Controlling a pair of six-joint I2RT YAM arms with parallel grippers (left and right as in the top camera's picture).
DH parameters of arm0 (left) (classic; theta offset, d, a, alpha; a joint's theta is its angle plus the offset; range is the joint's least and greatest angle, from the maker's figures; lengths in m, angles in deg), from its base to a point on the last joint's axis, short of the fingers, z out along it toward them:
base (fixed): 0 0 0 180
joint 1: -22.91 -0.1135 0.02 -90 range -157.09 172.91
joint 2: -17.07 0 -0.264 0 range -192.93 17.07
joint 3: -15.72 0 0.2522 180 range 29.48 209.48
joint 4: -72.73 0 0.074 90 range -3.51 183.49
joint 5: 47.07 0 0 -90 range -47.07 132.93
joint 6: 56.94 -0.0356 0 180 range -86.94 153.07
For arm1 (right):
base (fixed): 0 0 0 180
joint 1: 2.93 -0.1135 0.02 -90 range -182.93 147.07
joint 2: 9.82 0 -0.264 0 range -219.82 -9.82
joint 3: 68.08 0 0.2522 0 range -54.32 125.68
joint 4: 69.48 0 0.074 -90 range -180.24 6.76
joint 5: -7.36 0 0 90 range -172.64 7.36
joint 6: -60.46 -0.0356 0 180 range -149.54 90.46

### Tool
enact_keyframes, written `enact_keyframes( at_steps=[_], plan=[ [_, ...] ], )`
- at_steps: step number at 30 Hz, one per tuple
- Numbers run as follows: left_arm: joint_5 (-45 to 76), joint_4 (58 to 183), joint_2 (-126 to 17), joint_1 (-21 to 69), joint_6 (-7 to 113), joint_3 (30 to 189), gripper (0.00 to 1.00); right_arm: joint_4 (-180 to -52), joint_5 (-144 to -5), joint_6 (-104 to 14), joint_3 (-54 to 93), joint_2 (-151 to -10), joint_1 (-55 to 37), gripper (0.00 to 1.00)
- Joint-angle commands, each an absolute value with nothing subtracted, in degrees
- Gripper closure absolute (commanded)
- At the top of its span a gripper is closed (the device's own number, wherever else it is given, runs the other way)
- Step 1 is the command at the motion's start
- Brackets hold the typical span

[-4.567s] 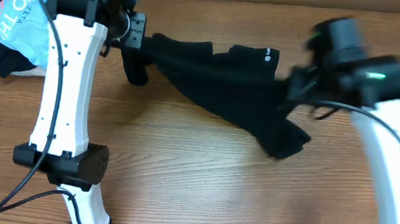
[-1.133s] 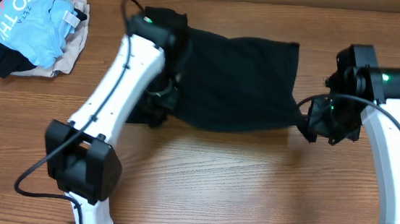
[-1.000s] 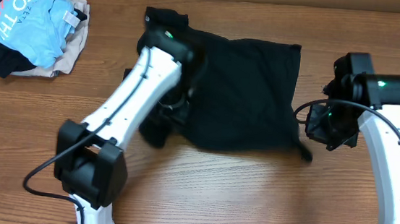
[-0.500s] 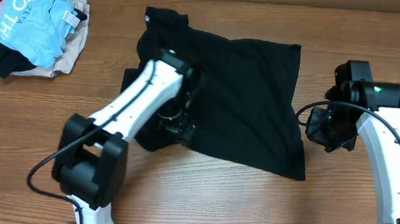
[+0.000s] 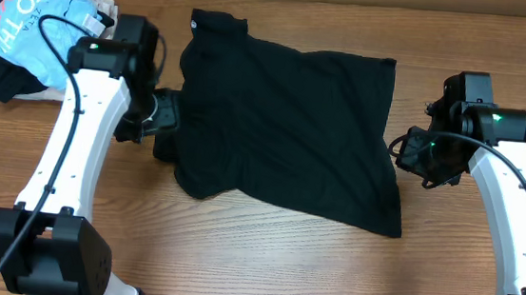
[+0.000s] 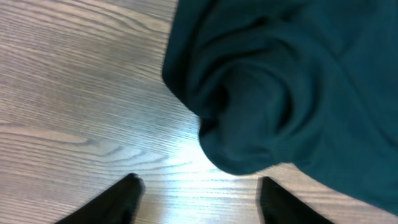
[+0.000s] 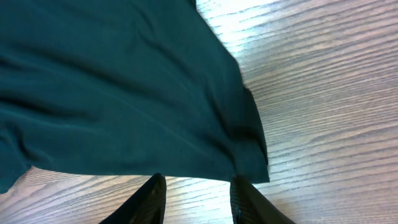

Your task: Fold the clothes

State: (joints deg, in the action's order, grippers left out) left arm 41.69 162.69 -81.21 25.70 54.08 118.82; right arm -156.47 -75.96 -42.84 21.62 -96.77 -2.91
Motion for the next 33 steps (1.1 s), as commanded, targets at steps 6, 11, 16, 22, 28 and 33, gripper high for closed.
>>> enact_keyframes(
  at_steps=[6, 11, 16, 22, 28, 33],
  plan=[
    [40.2, 158.5, -81.1, 21.0, 59.0, 106.8, 0.62, -155.9, -75.4, -42.8, 21.8, -96.6, -2.8, 0.60],
    [38.4, 149.1, -81.1, 20.3, 58.3, 98.6, 0.64, -155.8, -75.5, -42.8, 21.8, -96.6, -2.8, 0.59],
    [37.6, 136.5, -81.1, 20.3, 58.4, 91.0, 0.46, -155.9, -75.5, -42.8, 21.8, -96.6, -2.8, 0.59],
    [34.7, 126.2, -81.1, 20.4, 58.8, 86.7, 0.35, -155.9, -75.5, -42.8, 21.8, -96.6, -2.8, 0.59],
    [34.5, 120.9, -81.1, 20.4, 58.8, 84.1, 0.45, -155.6, -75.5, -42.8, 21.8, -96.6, -2.8, 0.59],
    [34.6, 117.1, -81.1, 20.5, 58.8, 82.0, 0.66, -155.3, -75.5, -42.8, 21.8, -96.6, -2.8, 0.58]
  ],
)
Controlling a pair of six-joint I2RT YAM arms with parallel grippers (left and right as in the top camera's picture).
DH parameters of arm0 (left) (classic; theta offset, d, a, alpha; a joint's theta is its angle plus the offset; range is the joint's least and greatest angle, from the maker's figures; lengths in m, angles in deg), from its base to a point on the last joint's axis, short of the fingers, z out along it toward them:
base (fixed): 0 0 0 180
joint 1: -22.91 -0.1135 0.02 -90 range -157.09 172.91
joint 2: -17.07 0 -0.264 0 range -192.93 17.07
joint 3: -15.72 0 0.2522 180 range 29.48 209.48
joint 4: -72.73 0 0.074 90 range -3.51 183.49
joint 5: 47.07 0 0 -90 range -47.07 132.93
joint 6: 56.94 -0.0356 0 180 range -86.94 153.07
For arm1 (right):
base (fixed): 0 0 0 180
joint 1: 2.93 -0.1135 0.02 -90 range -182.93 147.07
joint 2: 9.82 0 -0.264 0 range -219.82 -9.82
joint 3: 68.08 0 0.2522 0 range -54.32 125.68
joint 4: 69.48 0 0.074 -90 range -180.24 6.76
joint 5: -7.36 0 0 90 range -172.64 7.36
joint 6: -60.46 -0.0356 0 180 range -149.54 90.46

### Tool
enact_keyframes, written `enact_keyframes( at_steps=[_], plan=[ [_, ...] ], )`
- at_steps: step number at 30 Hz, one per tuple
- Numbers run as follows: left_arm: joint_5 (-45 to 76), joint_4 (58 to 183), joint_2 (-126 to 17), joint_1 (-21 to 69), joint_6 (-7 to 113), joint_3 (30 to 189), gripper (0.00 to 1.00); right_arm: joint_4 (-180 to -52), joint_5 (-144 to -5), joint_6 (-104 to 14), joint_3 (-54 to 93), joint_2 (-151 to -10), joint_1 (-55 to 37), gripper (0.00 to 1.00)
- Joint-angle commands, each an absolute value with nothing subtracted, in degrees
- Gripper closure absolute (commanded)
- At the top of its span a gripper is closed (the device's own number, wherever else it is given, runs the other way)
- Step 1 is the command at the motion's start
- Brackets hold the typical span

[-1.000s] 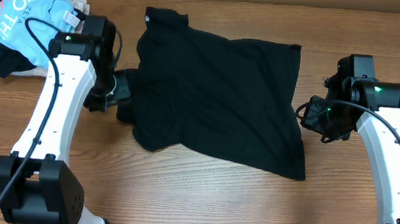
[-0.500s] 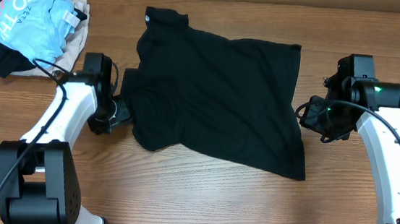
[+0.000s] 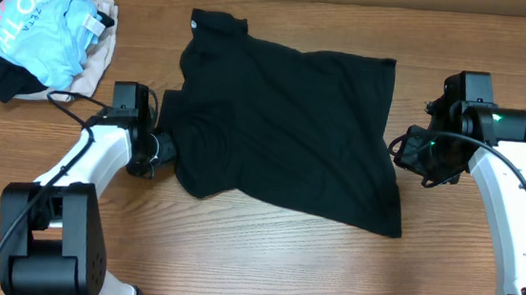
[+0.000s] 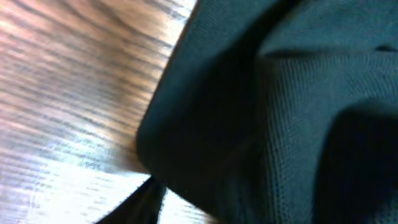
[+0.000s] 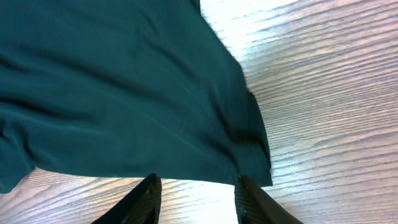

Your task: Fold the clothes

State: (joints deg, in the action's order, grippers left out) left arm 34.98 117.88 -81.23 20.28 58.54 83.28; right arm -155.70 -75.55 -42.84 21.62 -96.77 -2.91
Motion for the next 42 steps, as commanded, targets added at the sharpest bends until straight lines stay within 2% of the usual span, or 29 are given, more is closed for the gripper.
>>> enact_keyframes(
  at_steps=[1, 10, 16, 17, 21, 22, 25, 29, 31, 34, 36, 42],
  plan=[
    [35.1, 116.2, -81.1, 20.5, 58.8, 81.5, 0.68, -155.3, -75.5, -42.8, 21.8, -96.6, -2.8, 0.58],
    [43.2, 113.6, -81.1, 20.6, 58.8, 80.5, 0.92, -154.9, -75.5, -42.8, 21.8, -96.6, -2.8, 0.58],
    [47.8, 112.8, -81.1, 20.6, 58.8, 80.7, 0.96, -154.9, -75.5, -42.8, 21.8, -96.6, -2.8, 0.58],
    [47.2, 112.8, -81.1, 20.6, 58.8, 81.0, 0.93, -154.9, -75.5, -42.8, 21.8, -96.6, -2.8, 0.58],
    [40.0, 114.9, -81.1, 20.5, 56.1, 83.3, 0.66, -154.9, -75.5, -42.6, 21.8, -96.6, -2.8, 0.57],
    [38.8, 116.6, -81.1, 20.4, 55.5, 84.1, 0.63, -154.9, -75.5, -42.6, 21.8, -96.6, -2.8, 0.57],
    [38.5, 121.4, -81.1, 19.2, 55.3, 85.3, 0.59, -155.3, -75.5, -42.6, 21.8, -96.6, -2.8, 0.57],
    [36.8, 123.4, -81.1, 14.5, 53.2, 85.0, 0.60, -156.4, -75.9, -42.6, 21.8, -96.6, -2.8, 0.57],
    [33.3, 122.8, -81.1, 11.8, 50.8, 85.0, 0.55, -156.9, -75.9, -42.6, 21.8, -96.6, -2.8, 0.57],
    [27.0, 120.6, -81.1, 7.4, 47.7, 85.0, 0.38, -157.9, -75.9, -42.6, 21.8, -96.6, -2.8, 0.57],
    [23.3, 118.7, -81.1, 5.3, 46.2, 85.0, 0.32, -158.7, -75.9, -42.9, 21.8, -96.6, -2.8, 0.57],
    [17.7, 114.3, -81.7, 5.0, 44.2, 84.3, 0.28, -160.4, -75.9, -43.1, 21.8, -96.6, -2.8, 0.54]
  ],
)
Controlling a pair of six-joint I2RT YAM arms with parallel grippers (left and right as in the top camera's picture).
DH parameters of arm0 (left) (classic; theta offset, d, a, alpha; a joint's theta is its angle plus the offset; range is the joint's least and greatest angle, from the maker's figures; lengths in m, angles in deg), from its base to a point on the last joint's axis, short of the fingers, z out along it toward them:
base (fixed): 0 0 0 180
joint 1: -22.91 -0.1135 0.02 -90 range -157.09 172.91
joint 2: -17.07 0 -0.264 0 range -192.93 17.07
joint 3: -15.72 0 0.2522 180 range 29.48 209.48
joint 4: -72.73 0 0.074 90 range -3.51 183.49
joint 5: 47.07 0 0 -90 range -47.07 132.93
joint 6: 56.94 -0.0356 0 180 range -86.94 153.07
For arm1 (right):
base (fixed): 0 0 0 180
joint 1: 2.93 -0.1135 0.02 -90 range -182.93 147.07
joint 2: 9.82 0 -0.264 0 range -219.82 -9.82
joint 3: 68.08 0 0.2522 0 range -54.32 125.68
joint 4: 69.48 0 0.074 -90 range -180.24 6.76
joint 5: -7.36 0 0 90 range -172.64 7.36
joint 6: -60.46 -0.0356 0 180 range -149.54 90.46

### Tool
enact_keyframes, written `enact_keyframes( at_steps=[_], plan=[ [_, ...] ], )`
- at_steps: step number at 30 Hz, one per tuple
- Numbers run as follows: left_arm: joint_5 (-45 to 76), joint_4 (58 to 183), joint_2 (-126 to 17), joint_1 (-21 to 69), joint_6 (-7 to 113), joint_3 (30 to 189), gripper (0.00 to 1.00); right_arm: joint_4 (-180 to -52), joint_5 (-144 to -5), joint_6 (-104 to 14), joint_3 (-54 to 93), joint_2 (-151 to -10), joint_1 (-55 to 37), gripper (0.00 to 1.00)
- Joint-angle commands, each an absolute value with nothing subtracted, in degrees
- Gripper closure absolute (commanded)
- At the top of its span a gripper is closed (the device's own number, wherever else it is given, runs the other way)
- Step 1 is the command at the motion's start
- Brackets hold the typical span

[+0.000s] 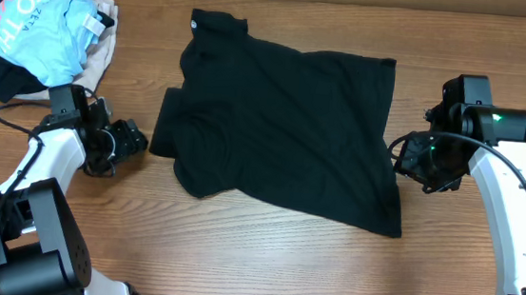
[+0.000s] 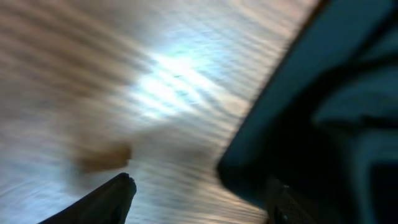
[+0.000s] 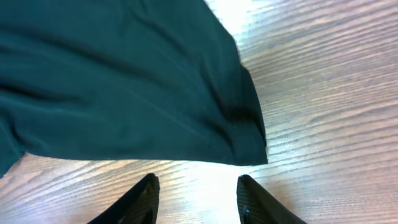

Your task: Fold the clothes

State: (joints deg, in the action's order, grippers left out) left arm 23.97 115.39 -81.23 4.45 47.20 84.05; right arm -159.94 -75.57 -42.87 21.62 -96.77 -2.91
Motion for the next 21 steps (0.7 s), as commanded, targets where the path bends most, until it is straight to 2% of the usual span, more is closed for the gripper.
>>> enact_keyframes(
  at_steps=[1, 7, 17, 20, 21],
  plan=[
    [17.1, 113.6, -82.0, 5.1, 44.0, 84.0, 0.28, -160.7, -75.9, -43.1, 21.8, -96.6, -2.8, 0.53],
    [13.2, 105.9, -84.8, 5.4, 44.7, 81.1, 0.27, -161.6, -75.9, -43.1, 21.8, -96.6, -2.8, 0.53],
    [7.7, 103.5, -92.6, 5.4, 45.1, 81.1, 0.25, -161.3, -75.9, -43.1, 21.8, -96.6, -2.8, 0.53],
    [5.7, 102.9, -94.2, 5.5, 45.1, 81.1, 0.34, -161.3, -75.9, -43.1, 21.8, -96.6, -2.8, 0.53],
    [5.4, 102.8, -94.6, 5.7, 45.1, 81.1, 0.41, -161.3, -75.9, -43.1, 21.8, -96.6, -2.8, 0.53]
  ],
)
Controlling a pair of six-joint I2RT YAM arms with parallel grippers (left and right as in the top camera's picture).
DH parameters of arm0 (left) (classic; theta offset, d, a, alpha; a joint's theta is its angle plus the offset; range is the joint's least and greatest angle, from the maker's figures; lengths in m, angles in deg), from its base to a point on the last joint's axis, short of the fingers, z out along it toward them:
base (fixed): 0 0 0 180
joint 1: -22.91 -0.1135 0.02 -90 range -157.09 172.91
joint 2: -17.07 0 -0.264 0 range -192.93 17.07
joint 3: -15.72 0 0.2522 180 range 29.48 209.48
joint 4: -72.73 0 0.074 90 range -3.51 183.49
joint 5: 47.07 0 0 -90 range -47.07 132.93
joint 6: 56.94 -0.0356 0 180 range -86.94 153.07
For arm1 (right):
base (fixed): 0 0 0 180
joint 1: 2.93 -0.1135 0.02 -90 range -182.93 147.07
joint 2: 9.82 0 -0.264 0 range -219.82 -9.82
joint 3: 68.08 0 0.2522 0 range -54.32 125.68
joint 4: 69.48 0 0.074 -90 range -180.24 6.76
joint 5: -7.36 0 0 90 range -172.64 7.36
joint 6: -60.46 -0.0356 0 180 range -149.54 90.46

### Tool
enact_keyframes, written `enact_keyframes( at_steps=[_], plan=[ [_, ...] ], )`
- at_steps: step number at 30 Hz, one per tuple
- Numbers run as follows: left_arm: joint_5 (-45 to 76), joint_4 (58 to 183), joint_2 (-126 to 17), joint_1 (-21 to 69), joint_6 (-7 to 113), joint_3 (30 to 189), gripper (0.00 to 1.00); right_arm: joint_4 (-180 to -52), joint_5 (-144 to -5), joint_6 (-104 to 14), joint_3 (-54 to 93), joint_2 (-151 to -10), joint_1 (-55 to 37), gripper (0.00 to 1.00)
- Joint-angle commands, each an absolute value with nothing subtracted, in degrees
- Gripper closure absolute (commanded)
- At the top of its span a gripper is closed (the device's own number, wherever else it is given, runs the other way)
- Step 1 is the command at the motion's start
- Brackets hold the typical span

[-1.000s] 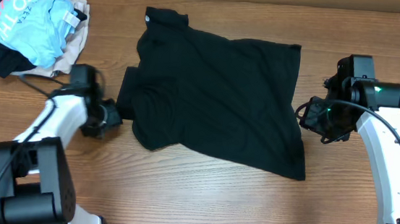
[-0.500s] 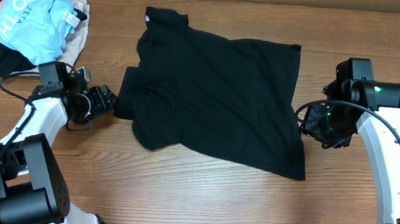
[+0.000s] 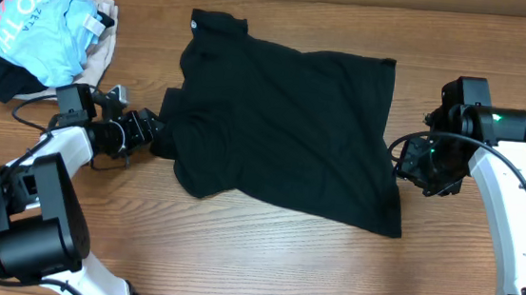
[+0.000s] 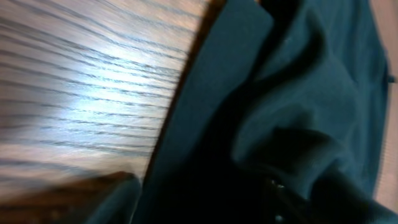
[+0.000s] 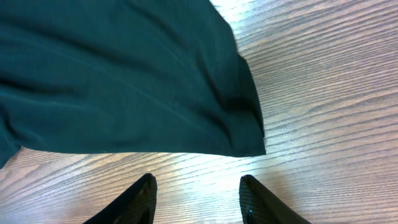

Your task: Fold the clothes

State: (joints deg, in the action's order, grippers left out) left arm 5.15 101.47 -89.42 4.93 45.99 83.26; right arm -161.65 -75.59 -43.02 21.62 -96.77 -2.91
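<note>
A black T-shirt point(image 3: 284, 121) lies spread flat on the table, collar at the back left. My left gripper point(image 3: 150, 130) lies low at the shirt's left sleeve. In the left wrist view the dark sleeve cloth point(image 4: 298, 93) fills the space between the spread fingers of the left gripper point(image 4: 199, 202), which is open. My right gripper point(image 3: 403, 165) hovers open beside the shirt's right edge. In the right wrist view the hem corner point(image 5: 245, 134) lies just ahead of the right gripper point(image 5: 199, 202), with bare wood between the fingers.
A pile of clothes point(image 3: 34, 32), with a light blue garment on top, sits at the back left corner. The wooden table point(image 3: 262, 262) extends in front of the shirt. The left arm's cable trails near the pile.
My left gripper was a little left of the sleeve over bare wood; now it is at the sleeve's edge with cloth between its fingers. The right gripper sits slightly farther from the hem.
The left gripper first hung open over the bunched left sleeve, then lay low against it. Later it was off to the left, with the sleeve lying flatter and wider. Now it is at the sleeve again. The right gripper stayed open by the right hem throughout.
</note>
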Motion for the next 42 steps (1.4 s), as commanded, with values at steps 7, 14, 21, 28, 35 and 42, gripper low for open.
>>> enact_keyframes(
  at_steps=[7, 14, 21, 28, 35, 42],
  plan=[
    [11.2, 104.5, -95.8, 8.8, 47.1, 81.1, 0.65, -160.9, -75.9, -43.1, 21.8, -96.6, -2.8, 0.53],
    [15.7, 104.3, -95.7, 8.8, 50.5, 82.2, 0.96, -161.0, -75.9, -43.1, 21.8, -96.6, -2.8, 0.53],
    [26.1, 113.5, -95.7, 7.9, 49.5, 90.3, 0.96, -161.0, -75.9, -43.1, 21.8, -96.6, -2.8, 0.53],
    [40.2, 127.3, -95.7, 7.5, 47.0, 104.4, 0.96, -160.9, -75.9, -43.1, 21.8, -96.6, -2.8, 0.53],
    [53.7, 136.9, -95.7, 7.6, 44.6, 116.8, 0.96, -161.5, -75.9, -43.1, 21.8, -96.6, -2.8, 0.53],
    [53.9, 139.7, -95.7, 7.7, 41.3, 119.5, 0.57, -161.3, -75.9, -43.0, 21.8, -96.6, -2.8, 0.53]
  ],
)
